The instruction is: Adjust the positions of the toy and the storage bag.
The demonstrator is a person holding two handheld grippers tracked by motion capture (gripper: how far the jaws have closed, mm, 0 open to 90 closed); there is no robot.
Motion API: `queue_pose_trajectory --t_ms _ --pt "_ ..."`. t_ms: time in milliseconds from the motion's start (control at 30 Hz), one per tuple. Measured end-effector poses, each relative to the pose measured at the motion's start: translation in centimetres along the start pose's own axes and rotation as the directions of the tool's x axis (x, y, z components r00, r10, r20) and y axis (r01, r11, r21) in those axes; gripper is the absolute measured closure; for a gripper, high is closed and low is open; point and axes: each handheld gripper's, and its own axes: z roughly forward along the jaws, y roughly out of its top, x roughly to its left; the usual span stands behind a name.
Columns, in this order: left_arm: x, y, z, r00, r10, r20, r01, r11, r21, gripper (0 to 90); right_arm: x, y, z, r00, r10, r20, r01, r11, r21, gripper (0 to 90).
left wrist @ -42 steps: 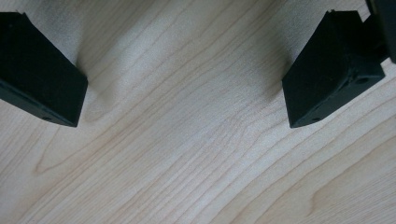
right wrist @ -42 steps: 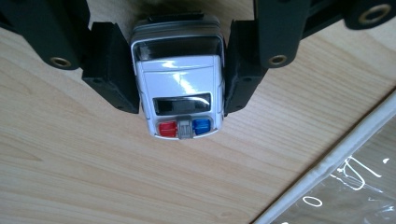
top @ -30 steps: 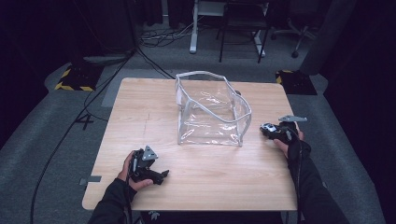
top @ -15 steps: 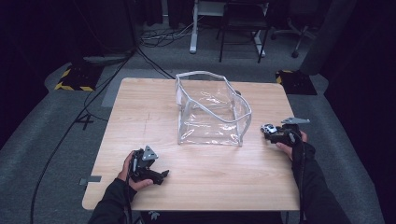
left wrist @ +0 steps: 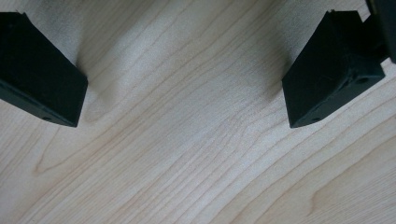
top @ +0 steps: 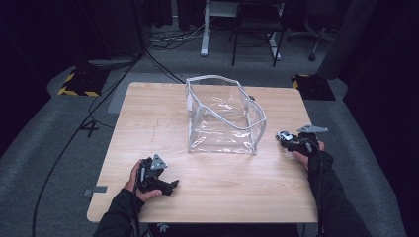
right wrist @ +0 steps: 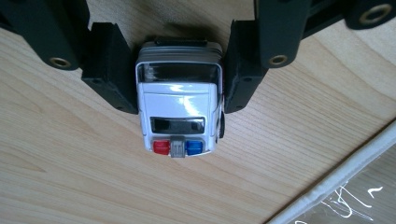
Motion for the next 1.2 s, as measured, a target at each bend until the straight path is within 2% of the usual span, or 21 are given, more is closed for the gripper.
queue_pose_trajectory --t_ms 200,300,400,733,1200 --pt "0.0 0.0 0.0 1.0000 0.000 0.001 0.000 1.0000 0.000 0.2 0.1 -0.1 -0.1 1.0000 0.004 0.005 -0.004 1.000 -0.003 48.6" --pt "0.0 0.0 0.0 1.0000 -0.002 0.001 0.002 1.0000 0.000 0.3 -0.1 -0.1 -0.4 0.9999 0.016 0.000 -0.016 0.999 -0.032 48.6" --pt "0.0 0.0 0.0 1.0000 0.000 0.001 0.000 1.0000 0.000 0.2 -0.1 -0.1 -0.4 0.9998 0.018 -0.005 -0.018 0.999 -0.034 48.6" --pt "0.0 0.0 0.0 1.0000 -0.002 0.000 0.002 1.0000 0.000 0.3 0.1 -0.1 -0.5 1.0000 -0.009 -0.001 0.009 0.999 -0.041 48.7" --pt "0.0 0.0 0.0 0.9999 -0.006 0.008 0.006 1.0000 -0.001 0.2 -0.4 0.4 -1.6 0.9997 0.022 -0.010 -0.023 0.991 -0.130 48.8"
